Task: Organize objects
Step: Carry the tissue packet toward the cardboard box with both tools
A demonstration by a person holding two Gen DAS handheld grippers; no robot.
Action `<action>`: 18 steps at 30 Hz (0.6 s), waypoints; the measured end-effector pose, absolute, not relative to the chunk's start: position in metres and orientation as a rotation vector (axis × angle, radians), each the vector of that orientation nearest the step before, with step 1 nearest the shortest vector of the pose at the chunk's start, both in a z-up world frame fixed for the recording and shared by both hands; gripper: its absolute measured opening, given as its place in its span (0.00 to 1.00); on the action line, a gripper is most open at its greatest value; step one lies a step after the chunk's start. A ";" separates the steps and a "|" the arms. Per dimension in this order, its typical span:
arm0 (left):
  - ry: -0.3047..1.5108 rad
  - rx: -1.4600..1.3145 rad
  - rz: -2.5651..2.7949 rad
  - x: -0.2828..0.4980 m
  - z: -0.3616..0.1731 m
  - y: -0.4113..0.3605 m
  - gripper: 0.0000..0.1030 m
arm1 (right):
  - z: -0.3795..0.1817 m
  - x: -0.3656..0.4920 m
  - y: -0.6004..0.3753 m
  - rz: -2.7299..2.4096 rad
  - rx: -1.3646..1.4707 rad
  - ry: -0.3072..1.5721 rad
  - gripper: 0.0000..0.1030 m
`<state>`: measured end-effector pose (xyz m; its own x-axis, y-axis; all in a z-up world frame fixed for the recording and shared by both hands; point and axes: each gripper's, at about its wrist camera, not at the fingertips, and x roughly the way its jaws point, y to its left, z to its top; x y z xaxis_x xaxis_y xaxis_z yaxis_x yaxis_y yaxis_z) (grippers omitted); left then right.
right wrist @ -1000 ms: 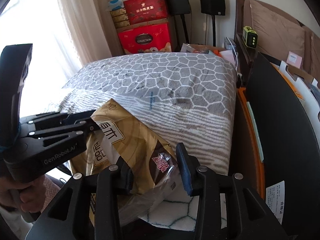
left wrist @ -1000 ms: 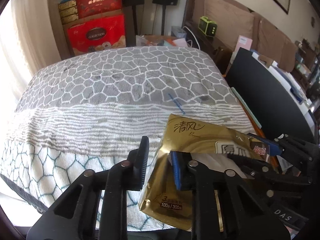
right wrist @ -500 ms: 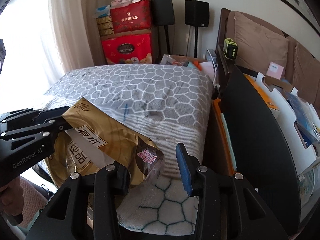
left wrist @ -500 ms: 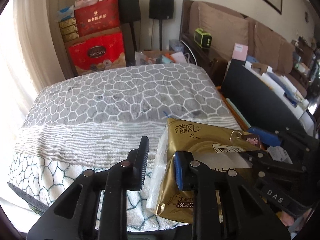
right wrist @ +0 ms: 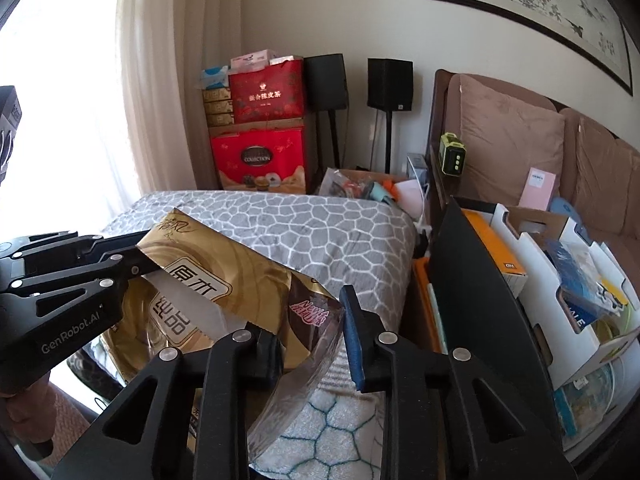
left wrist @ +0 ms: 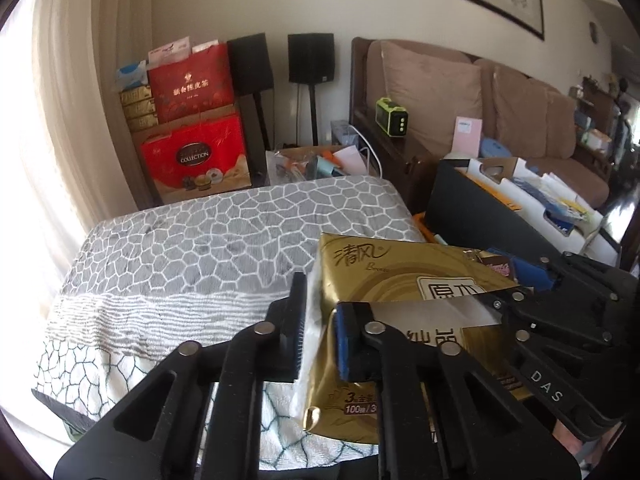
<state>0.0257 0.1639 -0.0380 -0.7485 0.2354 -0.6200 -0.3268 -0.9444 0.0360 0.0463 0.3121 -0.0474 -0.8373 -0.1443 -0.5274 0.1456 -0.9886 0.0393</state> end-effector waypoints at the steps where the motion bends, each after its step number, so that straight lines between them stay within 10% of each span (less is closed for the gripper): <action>1: 0.204 -0.922 2.677 0.026 -0.038 0.164 0.09 | -0.046 0.046 0.312 -2.876 0.817 0.003 0.24; 18: 0.218 -0.846 2.688 0.037 -0.022 0.173 0.07 | -0.031 0.055 0.320 -2.906 0.731 -0.010 0.22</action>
<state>0.0365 0.1733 -0.0223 -0.7760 0.2499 -0.5790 -0.3401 -0.9390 0.0505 0.0553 0.3202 -0.0308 -0.8711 -0.1423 -0.4700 0.1390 -0.9894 0.0420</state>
